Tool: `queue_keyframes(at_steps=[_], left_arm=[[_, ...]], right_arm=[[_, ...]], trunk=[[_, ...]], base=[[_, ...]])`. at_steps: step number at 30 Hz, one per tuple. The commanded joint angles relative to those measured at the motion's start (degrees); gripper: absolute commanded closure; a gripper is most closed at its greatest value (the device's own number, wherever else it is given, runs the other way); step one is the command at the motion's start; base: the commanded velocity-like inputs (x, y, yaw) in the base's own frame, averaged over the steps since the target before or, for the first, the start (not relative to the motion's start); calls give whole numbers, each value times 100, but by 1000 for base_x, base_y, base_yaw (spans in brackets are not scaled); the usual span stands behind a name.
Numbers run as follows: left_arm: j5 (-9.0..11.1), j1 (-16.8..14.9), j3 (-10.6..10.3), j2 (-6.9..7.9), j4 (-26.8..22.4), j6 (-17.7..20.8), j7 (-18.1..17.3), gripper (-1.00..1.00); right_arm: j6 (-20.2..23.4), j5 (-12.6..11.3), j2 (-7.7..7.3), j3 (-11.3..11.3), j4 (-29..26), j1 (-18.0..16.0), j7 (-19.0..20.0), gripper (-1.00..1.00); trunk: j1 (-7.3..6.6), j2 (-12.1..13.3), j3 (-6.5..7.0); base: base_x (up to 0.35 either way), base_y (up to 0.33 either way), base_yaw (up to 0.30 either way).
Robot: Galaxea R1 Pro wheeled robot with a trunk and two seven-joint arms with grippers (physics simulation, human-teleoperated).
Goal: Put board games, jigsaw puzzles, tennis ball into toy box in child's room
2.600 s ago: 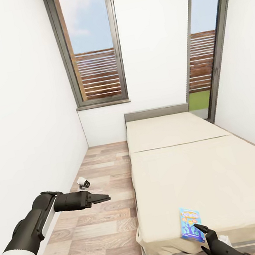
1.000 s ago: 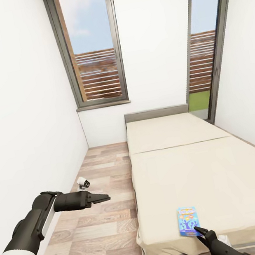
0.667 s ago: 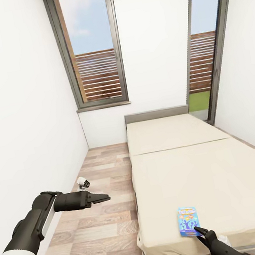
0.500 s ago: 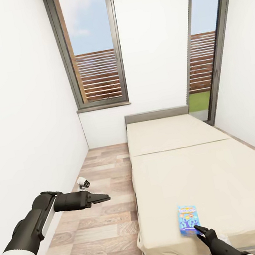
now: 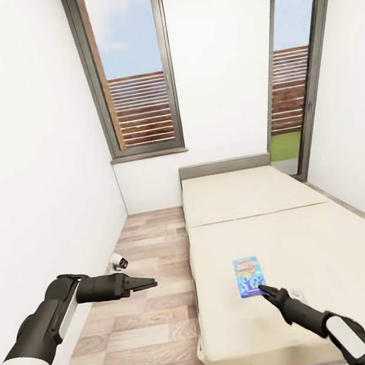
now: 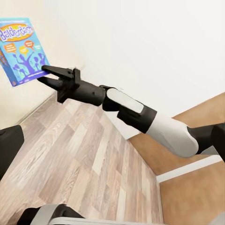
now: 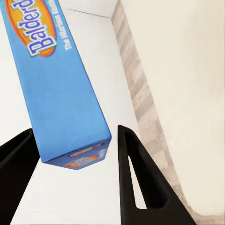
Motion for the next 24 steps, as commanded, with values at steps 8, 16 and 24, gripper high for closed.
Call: queue_keyframes(at_steps=[8, 16, 24], left_arm=[[5, -4, -10, 17, 1, 56, -24, -100], [0, -10, -3, 45, 7, 53, -24, -100], [0, -11, -4, 47, 15, 46, -24, -100]], right_arm=[[356, 28, 96, 33, -1001, -40, 15, 100], [528, 68, 94, 97, -1477, -42, 713, 100], [512, 118, 32, 81, -1534, 17, 1602, 100]], trunk=[[-177, 319, 137], [-352, 640, 281], [-528, 961, 424]], base=[[0, 0, 0], [0, 0, 0], [0, 0, 0]])
